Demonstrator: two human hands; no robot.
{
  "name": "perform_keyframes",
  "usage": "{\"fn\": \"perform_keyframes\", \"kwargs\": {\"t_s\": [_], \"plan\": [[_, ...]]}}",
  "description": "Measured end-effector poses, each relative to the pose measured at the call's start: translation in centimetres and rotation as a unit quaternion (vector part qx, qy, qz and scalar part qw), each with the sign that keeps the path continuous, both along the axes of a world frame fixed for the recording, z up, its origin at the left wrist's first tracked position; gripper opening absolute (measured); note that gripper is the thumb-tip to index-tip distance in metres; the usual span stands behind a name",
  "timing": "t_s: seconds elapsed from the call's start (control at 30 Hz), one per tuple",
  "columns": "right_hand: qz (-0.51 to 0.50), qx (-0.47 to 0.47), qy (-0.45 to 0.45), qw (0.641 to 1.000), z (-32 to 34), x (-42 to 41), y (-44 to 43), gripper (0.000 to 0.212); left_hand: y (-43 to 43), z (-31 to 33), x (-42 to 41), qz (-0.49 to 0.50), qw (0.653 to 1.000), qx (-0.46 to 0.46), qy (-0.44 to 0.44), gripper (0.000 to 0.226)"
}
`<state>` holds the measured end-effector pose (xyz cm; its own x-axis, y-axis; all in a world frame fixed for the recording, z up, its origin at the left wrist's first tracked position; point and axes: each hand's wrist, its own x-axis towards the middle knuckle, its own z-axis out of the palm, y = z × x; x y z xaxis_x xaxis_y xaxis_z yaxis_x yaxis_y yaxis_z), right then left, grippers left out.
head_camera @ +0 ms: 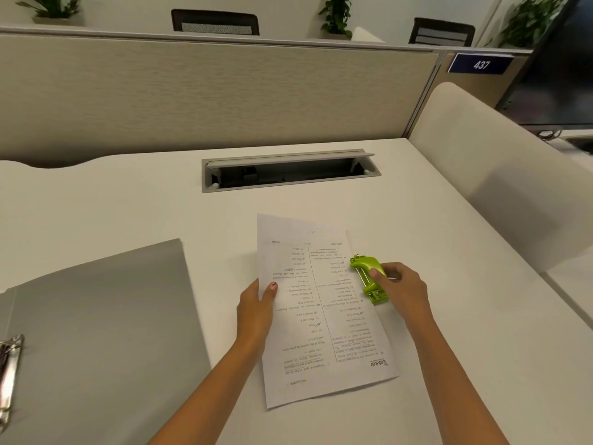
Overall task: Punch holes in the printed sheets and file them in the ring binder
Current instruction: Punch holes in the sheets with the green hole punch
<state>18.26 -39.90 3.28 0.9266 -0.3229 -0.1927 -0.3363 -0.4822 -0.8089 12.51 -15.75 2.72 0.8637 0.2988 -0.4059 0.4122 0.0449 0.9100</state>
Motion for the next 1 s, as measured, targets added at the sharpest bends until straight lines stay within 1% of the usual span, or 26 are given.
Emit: {"fn": "perform_keyframes", "kwargs": {"t_s": [0.3, 0.53, 0.73, 0.87, 1.0], "plan": [[-0.006, -0.013, 0.011, 1.000, 0.2, 0.1, 0.1, 0.029, -0.6, -0.2, -0.1, 0.025, 1.000, 0.000, 0.006, 0.026], [-0.012, 0.004, 0.022, 1.000, 0.4, 0.2, 0.1, 0.027, -0.7, 0.1, 0.2, 0.024, 1.000, 0.008, -0.006, 0.028], [-0.007, 0.033, 0.035, 0.999, 0.7, 0.3, 0.0, 0.022, -0.6, -0.3, 0.0, 0.006, 0.999, 0.049, -0.016, 0.029], [-0.008, 0.037, 0.034, 0.999, 0.6, 0.3, 0.0, 0.023, -1.1, -0.4, 0.0, 0.006, 0.999, 0.044, -0.025, 0.029], [-0.009, 0.039, 0.033, 0.999, 0.8, 0.1, 0.0, 0.023, -2.1, -0.6, -0.4, 0.026, 0.999, 0.034, -0.015, 0.031]]}}
